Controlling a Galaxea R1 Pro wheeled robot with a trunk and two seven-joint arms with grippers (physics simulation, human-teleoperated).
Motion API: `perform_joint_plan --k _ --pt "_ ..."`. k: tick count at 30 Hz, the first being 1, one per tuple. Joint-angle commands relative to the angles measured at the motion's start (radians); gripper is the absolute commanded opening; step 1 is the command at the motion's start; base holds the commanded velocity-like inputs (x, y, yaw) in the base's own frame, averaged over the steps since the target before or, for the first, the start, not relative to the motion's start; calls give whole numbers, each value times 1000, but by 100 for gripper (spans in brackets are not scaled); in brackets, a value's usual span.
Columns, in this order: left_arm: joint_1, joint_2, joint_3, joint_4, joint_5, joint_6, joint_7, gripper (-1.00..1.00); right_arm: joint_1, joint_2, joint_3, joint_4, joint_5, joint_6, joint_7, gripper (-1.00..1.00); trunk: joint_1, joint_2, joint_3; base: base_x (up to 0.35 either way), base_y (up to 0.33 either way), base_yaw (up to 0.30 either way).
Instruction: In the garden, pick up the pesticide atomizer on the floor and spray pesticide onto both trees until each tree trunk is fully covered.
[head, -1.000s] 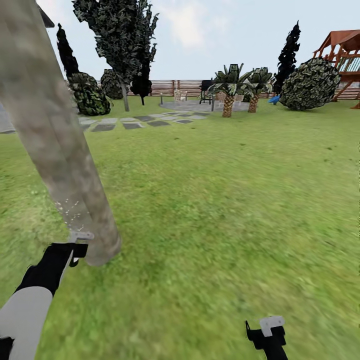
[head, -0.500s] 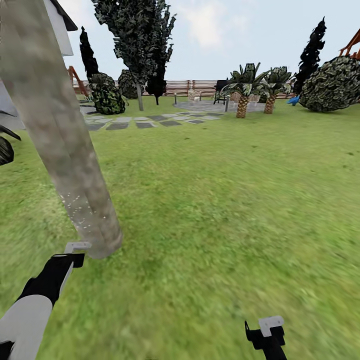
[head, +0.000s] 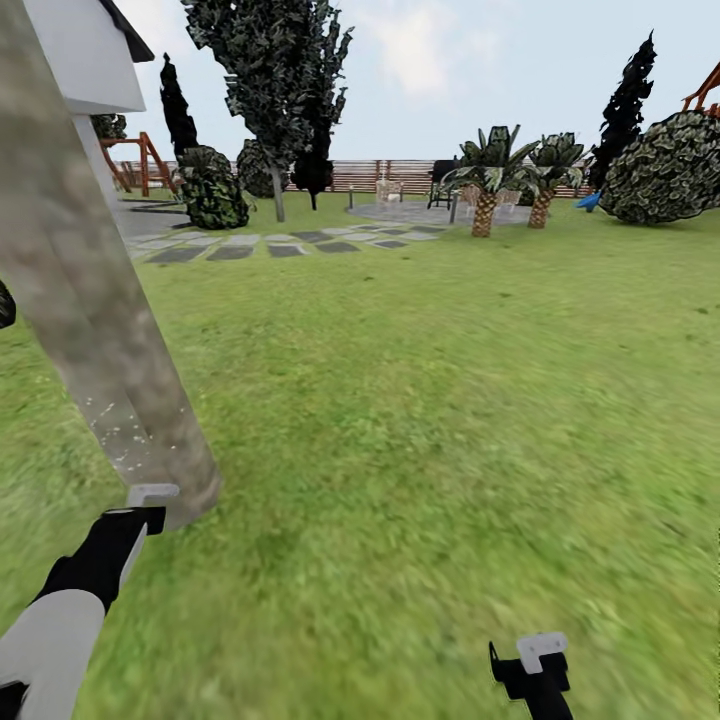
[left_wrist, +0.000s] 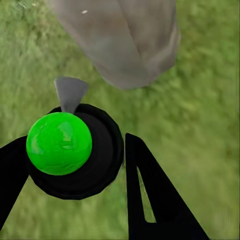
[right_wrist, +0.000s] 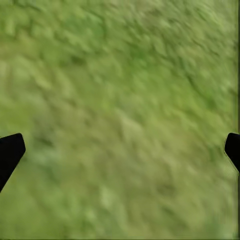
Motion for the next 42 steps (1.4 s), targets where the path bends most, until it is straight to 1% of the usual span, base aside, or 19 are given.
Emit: perform_joint_plan --k 1,5,34,35,38,42 --pt "0 -1 -1 0 2 0 9 -100 0 0 0 0 0 0 0 100 0 0 0 170 -252 0" --pt "0 -5 -2 0 6 0 14 -100 0 1 0 0 1 0 0 100 0 0 0 170 -252 129" --pt "0 -6 0 0 4 1 16 -100 0 2 0 0 1 0 0 100 0 0 0 147 -252 276" --pt "0 -6 0 0 8 1 16 -100 0 2 0 0 1 0 0 100 0 0 0 147 -252 226" --pt "0 -6 0 0 21 1 16 -100 0 2 0 0 1 0 0 100 0 0 0 149 -252 63" --pt "0 -5 0 0 23 1 17 -100 0 -1 0 0 1 0 0 100 0 0 0 149 -252 7"
